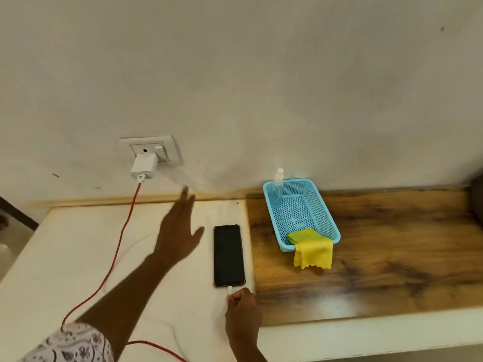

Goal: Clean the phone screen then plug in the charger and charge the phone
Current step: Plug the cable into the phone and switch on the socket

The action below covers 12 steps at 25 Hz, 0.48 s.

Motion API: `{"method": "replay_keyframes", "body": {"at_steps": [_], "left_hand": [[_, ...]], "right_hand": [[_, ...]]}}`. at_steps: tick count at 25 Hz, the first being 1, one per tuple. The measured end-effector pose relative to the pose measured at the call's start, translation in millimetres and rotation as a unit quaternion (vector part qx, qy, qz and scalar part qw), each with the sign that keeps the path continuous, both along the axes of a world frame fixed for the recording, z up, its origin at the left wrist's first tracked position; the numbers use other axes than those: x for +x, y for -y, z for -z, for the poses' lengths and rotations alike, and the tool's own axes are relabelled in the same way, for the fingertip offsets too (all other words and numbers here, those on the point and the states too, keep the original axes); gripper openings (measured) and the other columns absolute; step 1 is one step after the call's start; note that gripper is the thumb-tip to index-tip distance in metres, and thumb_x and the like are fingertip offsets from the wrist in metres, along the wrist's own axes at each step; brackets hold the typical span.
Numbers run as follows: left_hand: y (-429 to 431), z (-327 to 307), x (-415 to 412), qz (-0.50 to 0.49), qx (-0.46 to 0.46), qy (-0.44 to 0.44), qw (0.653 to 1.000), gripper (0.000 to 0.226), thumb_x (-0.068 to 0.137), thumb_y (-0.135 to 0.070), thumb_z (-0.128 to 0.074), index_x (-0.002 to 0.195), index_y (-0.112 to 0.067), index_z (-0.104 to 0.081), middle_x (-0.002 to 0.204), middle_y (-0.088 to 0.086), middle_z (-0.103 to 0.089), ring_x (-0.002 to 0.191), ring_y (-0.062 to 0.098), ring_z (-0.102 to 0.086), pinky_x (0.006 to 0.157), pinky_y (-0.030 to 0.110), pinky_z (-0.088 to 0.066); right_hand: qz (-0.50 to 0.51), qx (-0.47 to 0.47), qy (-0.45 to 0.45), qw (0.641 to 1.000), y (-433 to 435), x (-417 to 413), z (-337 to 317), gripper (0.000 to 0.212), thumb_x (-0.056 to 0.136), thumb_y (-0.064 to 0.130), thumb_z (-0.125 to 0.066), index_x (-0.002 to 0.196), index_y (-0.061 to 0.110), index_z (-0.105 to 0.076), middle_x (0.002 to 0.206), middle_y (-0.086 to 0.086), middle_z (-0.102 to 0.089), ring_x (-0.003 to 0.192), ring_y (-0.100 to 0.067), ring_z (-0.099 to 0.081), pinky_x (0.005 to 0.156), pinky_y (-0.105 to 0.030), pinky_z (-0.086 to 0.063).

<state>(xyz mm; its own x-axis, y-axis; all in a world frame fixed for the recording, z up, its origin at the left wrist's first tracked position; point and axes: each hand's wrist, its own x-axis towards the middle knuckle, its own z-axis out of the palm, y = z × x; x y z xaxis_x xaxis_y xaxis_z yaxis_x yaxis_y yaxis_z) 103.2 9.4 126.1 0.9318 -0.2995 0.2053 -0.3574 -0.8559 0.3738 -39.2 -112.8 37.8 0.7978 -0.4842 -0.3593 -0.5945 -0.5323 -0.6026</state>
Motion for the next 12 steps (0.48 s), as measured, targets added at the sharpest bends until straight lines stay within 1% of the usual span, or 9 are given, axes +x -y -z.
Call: {"method": "replay_keyframes", "body": {"at_steps": [2,4,5,6,7,8,9,10,12], "left_hand": [[6.8,28.3,-44.5,0.001,0.039,-0.065,0.997,0.079,0.088,-0.038,-0.056,0.148,-0.015,-0.009,0.156,0.005,0.012,0.145,0.027,-0.009,0.115,0.048,-0.022],[13.6,57.7,-81.3,-0.015,0.064,-0.135,0.989,0.074,0.091,-0.055,-0.033,0.147,-0.023,0.003,0.149,0.001,0.026,0.146,0.025,0.001,0.116,0.047,-0.01],[16.8,69.8,-96.4,-0.023,0.083,-0.163,0.983,0.076,0.086,-0.067,-0.011,0.146,-0.024,0.008,0.147,0.001,0.029,0.146,0.024,0.006,0.117,0.046,-0.006],[19.4,80.8,-108.2,-0.03,0.1,-0.184,0.977,0.089,0.071,-0.077,0.013,0.144,-0.026,0.013,0.146,0.002,0.031,0.145,0.024,0.009,0.117,0.045,-0.002],[21.2,90.6,-115.6,-0.035,0.115,-0.205,0.971,0.105,0.054,-0.079,0.03,0.143,-0.026,0.017,0.147,0.003,0.03,0.145,0.024,0.012,0.117,0.044,0.001],[21.9,97.8,-119.3,-0.044,0.124,-0.22,0.966,0.115,0.042,-0.078,0.038,0.142,-0.025,0.018,0.15,0.003,0.027,0.145,0.024,0.013,0.116,0.043,0.003],[21.6,103.0,-121.3,-0.052,0.128,-0.227,0.964,0.12,0.038,-0.077,0.041,0.143,-0.022,0.018,0.153,0.004,0.024,0.145,0.025,0.013,0.116,0.042,0.005],[20.8,106.5,-123.2,-0.058,0.128,-0.228,0.963,0.122,0.038,-0.077,0.041,0.142,-0.018,0.017,0.154,0.004,0.021,0.145,0.025,0.013,0.116,0.041,0.008],[20.3,108.4,-125.6,-0.066,0.107,-0.225,0.966,0.12,0.043,-0.078,0.038,0.142,-0.015,0.013,0.155,0.005,0.016,0.144,0.026,0.012,0.109,0.033,0.024]], "right_hand": [[0.007,0.007,-0.009,1.0,-0.7,0.7,-2.6,0.021,0.093,0.032,-0.051,0.107,0.018,-0.059,0.106,0.001,-0.067,0.095,-0.008,-0.062,0.085,-0.015,-0.048],[0.016,0.012,-0.009,1.0,-1.6,0.9,-3.1,0.019,0.093,0.03,-0.053,0.105,0.017,-0.06,0.105,0.0,-0.067,0.093,-0.009,-0.062,0.083,-0.015,-0.048],[0.018,0.013,-0.008,1.0,-1.9,0.8,-2.5,0.018,0.093,0.029,-0.053,0.104,0.017,-0.06,0.105,0.0,-0.067,0.093,-0.009,-0.062,0.082,-0.015,-0.048],[0.02,0.014,-0.007,1.0,-2.3,0.4,-2.0,0.018,0.093,0.029,-0.053,0.104,0.017,-0.06,0.105,-0.001,-0.067,0.093,-0.01,-0.062,0.082,-0.016,-0.048],[0.021,0.013,-0.007,1.0,-2.8,0.2,-1.7,0.018,0.093,0.028,-0.053,0.105,0.016,-0.061,0.106,-0.001,-0.067,0.094,-0.01,-0.062,0.083,-0.016,-0.049],[0.019,0.011,-0.005,1.0,-3.1,0.1,-1.3,0.019,0.093,0.027,-0.053,0.105,0.016,-0.061,0.106,-0.002,-0.067,0.094,-0.011,-0.062,0.082,-0.017,-0.049],[0.017,0.007,0.0,1.0,-3.1,0.3,-0.8,0.018,0.093,0.026,-0.053,0.105,0.015,-0.06,0.106,-0.002,-0.066,0.094,-0.012,-0.062,0.081,-0.018,-0.049],[0.015,0.005,0.005,1.0,-2.8,0.2,-0.2,0.018,0.093,0.025,-0.053,0.105,0.014,-0.061,0.106,-0.003,-0.066,0.094,-0.012,-0.062,0.081,-0.018,-0.049],[0.014,0.003,0.011,1.0,-2.1,-0.1,0.5,0.017,0.093,0.025,-0.053,0.104,0.014,-0.061,0.106,-0.003,-0.066,0.095,-0.012,-0.062,0.08,-0.018,-0.049]]}}
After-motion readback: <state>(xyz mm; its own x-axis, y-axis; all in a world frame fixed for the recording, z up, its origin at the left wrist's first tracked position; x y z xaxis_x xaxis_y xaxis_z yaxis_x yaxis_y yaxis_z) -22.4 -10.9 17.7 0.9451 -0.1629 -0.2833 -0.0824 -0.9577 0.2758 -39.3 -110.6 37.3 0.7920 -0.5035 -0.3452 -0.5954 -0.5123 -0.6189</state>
